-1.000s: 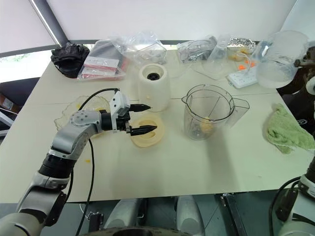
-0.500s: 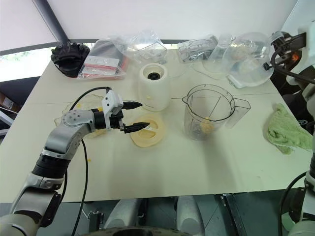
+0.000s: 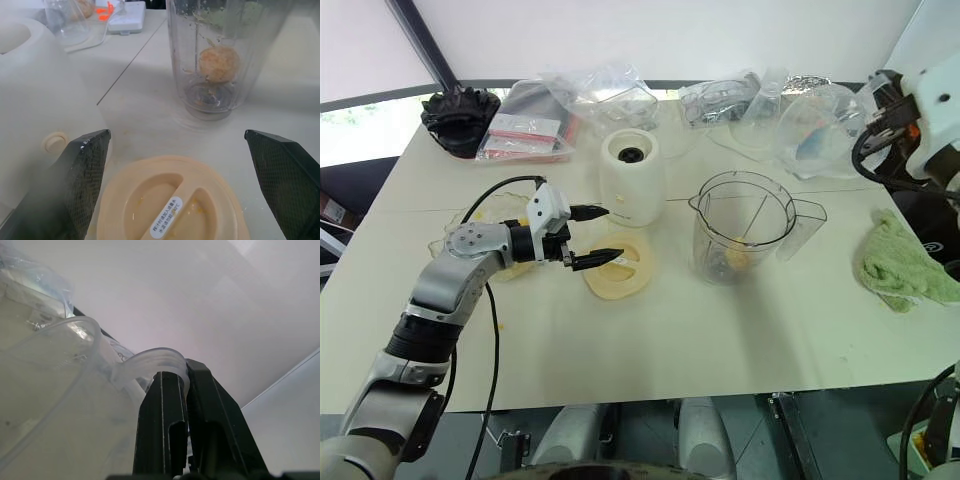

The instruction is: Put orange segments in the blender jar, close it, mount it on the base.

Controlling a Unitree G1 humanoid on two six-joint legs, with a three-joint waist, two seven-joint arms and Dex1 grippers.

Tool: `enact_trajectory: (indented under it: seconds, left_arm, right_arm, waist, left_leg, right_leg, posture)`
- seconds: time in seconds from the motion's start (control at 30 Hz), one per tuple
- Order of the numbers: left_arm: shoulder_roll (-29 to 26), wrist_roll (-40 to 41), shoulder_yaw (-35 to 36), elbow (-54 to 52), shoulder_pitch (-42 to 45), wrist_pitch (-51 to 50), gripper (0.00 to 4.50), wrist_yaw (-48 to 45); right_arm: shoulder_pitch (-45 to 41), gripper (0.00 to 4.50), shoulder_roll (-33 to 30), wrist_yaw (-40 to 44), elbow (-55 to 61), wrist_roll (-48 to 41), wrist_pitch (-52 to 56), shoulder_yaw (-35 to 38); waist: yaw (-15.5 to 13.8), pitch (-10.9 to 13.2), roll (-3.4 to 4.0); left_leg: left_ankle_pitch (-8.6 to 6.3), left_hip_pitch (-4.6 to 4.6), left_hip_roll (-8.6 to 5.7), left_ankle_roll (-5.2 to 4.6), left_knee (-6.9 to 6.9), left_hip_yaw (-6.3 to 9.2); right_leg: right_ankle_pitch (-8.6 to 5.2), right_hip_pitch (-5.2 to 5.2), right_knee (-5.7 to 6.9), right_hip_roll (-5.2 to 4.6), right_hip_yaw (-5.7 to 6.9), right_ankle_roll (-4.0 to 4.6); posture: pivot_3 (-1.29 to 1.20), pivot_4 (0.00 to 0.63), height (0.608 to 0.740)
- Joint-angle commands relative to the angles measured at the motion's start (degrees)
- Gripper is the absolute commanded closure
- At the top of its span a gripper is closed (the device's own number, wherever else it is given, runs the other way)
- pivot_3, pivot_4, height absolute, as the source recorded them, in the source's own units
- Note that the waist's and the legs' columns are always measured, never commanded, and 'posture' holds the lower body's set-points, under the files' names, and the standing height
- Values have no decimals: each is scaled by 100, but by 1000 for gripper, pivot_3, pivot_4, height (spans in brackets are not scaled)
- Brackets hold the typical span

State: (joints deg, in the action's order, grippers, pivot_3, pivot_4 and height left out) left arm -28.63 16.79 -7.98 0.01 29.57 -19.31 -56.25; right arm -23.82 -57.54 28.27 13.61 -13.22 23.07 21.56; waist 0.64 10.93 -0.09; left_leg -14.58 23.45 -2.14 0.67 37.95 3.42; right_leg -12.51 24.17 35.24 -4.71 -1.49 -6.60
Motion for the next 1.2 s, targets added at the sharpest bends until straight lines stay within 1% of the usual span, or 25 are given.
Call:
enact_trajectory:
  seconds: [0.03,0.23,0.47,0.9,1.13,1.2]
  left_arm:
    - [-59,8,86,-87,56,97,0,-33]
    - [-67,-2,85,-39,66,113,0,-76]
    - [-27,-21,65,-38,48,124,0,-71]
    - [26,-22,37,-58,65,118,0,-20]
    - [43,-36,46,-53,91,127,0,-4]
    - [35,-38,58,-48,87,134,0,-4]
  right_arm:
    - [-36,4431,-185,98,296,199,-262,165]
    - [28,4431,-218,314,301,446,-474,109]
    - [-69,4431,-93,399,353,341,-304,168]
    - [-105,4431,-135,508,378,498,-380,7]
    - [-203,4431,426,146,249,29,349,405]
    - [-227,4431,606,6,270,-183,727,589]
  waist:
    - [0,0,0]
    - [1,0,0]
    - [0,0,0]
    - [0,0,0]
    - [-2,0,-1]
    - [-3,0,-1]
  left_leg:
    - [0,0,0,0,0,0]
    - [0,0,-1,0,0,0]
    - [0,0,0,0,0,0]
    - [0,0,-1,0,0,0]
    - [0,-1,-1,0,1,1]
    - [0,-1,-1,0,1,1]
  right_leg:
    - [1,0,0,0,0,-1]
    - [3,0,0,0,0,-5]
    - [4,0,0,0,0,-6]
    - [7,0,1,0,0,-12]
    - [9,0,3,0,-1,-14]
    - [9,0,4,0,-1,-15]
  posture:
    - [0,150,740]
    - [0,150,740]
    - [0,150,740]
    - [0,150,740]
    - [0,150,740]
    - [0,150,740]
